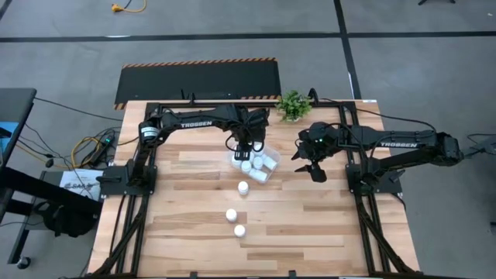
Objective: Pick and place pill bottles into a basket
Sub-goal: Put the middle white pill bottle into the bin
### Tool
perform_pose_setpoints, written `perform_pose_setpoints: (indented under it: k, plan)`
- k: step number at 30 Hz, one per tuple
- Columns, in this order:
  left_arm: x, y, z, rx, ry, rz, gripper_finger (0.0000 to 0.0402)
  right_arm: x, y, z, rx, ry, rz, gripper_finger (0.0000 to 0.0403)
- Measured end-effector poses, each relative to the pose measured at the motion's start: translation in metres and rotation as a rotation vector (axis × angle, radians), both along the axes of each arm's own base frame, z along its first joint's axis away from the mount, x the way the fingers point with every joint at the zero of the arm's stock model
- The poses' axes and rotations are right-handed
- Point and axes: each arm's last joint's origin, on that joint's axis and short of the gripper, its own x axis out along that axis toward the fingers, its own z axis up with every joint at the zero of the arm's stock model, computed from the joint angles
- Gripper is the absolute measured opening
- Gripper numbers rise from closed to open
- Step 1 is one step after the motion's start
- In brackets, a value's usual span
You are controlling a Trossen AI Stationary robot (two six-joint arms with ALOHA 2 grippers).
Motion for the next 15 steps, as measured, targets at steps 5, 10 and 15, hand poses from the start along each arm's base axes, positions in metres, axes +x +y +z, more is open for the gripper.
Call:
perform_pose_setpoints:
  k: [5, 10, 15]
  plan:
    - [-0.001, 0.0, 0.0, 0.009, 0.016, -0.014, 0.0197, 0.0, 0.0, 0.0, 0.0, 0.0, 0.0, 0.0218]
    - [-0.007, -0.002, 0.01, 0.015, 0.044, -0.037, 0.0197, 0.0, 0.0, 0.0, 0.0, -0.002, 0.0, 0.0218]
    - [-0.02, -0.006, 0.044, 0.037, 0.002, -0.053, 0.0197, 0.001, 0.0, 0.001, 0.0, -0.009, -0.001, 0.0218]
